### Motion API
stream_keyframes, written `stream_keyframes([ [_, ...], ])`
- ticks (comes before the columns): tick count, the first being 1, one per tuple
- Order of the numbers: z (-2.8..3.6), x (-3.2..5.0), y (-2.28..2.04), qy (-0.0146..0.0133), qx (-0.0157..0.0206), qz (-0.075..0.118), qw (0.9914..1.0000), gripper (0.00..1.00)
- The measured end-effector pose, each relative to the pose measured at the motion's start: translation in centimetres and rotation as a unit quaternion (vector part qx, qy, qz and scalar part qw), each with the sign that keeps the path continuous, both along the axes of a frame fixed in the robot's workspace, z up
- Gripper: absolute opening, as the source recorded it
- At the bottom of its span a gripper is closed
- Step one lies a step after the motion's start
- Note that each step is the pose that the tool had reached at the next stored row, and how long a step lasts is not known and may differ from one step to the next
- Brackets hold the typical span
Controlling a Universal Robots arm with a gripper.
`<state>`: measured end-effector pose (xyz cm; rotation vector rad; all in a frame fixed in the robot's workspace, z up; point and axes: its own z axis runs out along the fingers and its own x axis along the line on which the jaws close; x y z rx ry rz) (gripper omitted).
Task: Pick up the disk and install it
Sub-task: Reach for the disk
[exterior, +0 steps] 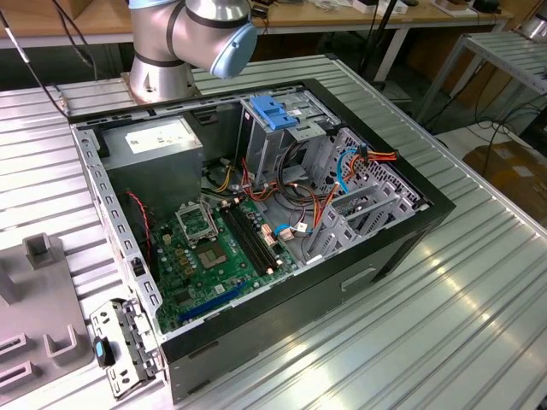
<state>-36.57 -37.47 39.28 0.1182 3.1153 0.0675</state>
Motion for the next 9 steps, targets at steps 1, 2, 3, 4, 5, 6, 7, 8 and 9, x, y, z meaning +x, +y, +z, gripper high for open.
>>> stream_keyframes([
  [1,0.00,-0.05,0.00,0.0000,0.0000,0.000,1.00000,0.11],
  [2,0.00,-0.15,0.00,0.0000,0.0000,0.000,1.00000,0.11],
  [3,0.00,-0.20,0.00,0.0000,0.0000,0.000,1.00000,0.11],
  [4,0.00,-0.26,0.00,0.0000,0.0000,0.000,1.00000,0.11],
  [5,0.00,-0.33,0.00,0.0000,0.0000,0.000,1.00000,0.11],
  [6,-0.01,-0.38,0.00,0.0000,0.0000,0.000,1.00000,0.11],
  [7,0.00,-0.44,0.00,0.0000,0.0000,0.000,1.00000,0.11],
  [8,-0.01,-0.50,0.00,0.0000,0.0000,0.000,1.00000,0.11],
  [9,-0.01,-0.56,0.00,0.0000,0.0000,0.000,1.00000,0.11],
])
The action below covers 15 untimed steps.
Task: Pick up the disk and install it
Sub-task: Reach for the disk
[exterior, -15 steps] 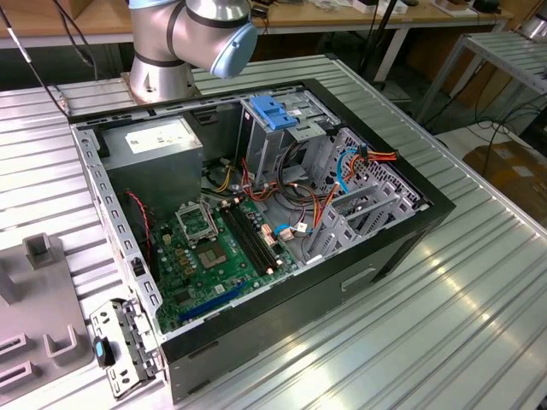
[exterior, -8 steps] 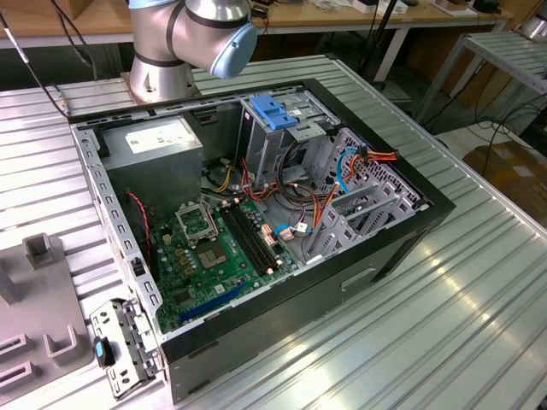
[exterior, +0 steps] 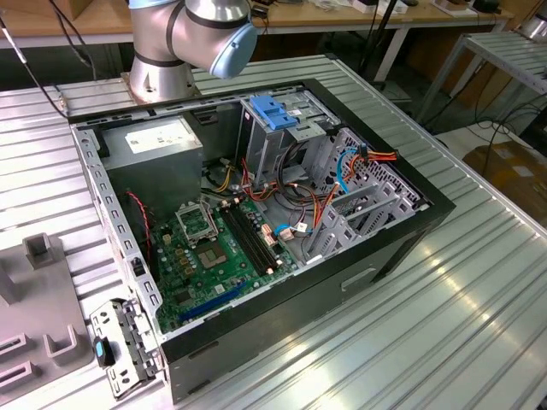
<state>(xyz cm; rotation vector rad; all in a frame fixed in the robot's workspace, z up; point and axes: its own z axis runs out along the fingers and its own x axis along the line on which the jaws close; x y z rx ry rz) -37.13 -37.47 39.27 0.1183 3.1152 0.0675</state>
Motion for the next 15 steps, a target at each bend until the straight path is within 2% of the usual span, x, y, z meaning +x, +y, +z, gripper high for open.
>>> stream_keyframes([
  [15,-0.02,-0.96,0.00,0.0002,0.0000,0.000,1.00000,0.11],
])
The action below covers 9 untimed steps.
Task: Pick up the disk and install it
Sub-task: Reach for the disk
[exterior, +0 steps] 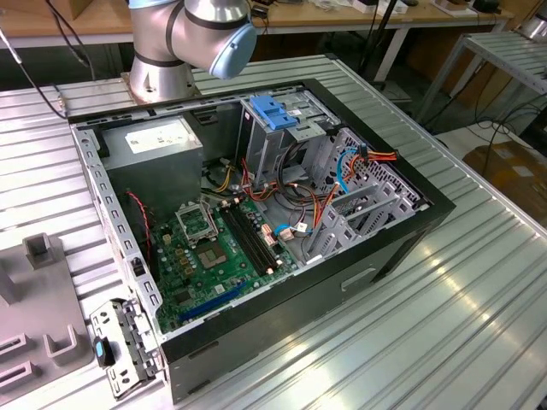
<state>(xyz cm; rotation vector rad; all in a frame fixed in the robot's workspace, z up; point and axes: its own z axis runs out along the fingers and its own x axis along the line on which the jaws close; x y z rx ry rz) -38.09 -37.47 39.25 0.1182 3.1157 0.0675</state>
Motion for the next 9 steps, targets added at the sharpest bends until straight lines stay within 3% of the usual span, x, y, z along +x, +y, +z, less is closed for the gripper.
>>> stream_keyframes([
  [9,0.00,-0.60,0.00,0.0001,0.0000,0.000,1.00000,0.11],
])
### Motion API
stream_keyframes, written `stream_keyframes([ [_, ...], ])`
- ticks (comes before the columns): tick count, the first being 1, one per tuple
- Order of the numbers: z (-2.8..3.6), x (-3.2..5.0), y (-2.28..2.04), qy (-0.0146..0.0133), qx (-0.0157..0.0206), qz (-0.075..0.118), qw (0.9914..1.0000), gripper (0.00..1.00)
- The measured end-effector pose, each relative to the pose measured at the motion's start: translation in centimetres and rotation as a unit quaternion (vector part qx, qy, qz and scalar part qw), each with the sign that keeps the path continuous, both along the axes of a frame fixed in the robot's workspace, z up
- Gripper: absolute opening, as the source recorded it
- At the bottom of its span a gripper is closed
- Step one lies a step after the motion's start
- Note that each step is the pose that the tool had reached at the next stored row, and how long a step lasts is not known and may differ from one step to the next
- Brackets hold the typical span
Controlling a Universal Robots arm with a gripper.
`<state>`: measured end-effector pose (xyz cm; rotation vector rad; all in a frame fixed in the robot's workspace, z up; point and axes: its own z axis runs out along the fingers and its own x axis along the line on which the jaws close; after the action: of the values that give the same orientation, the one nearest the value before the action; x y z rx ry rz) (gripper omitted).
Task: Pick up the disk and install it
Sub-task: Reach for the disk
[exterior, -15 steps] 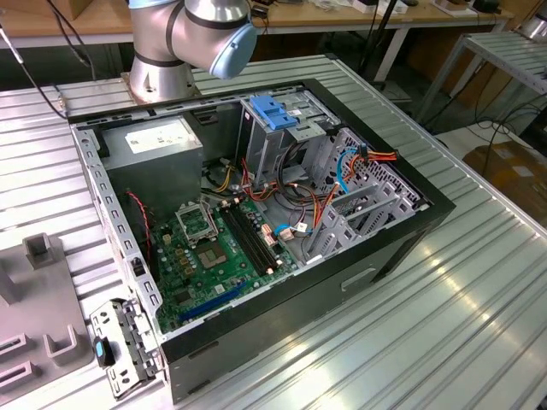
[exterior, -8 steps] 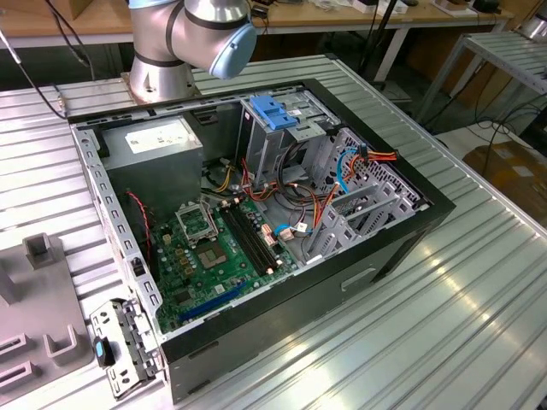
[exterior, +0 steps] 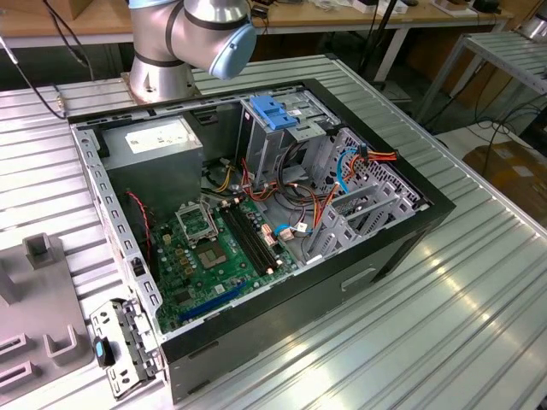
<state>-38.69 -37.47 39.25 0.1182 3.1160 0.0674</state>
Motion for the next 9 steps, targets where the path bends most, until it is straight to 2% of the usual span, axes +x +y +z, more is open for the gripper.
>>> stream_keyframes([
  [4,-0.01,-0.53,0.00,0.0000,0.0001,0.000,1.00000,0.11],
  [9,0.00,-1.74,-0.01,0.0000,0.0000,0.000,1.00000,0.11],
])
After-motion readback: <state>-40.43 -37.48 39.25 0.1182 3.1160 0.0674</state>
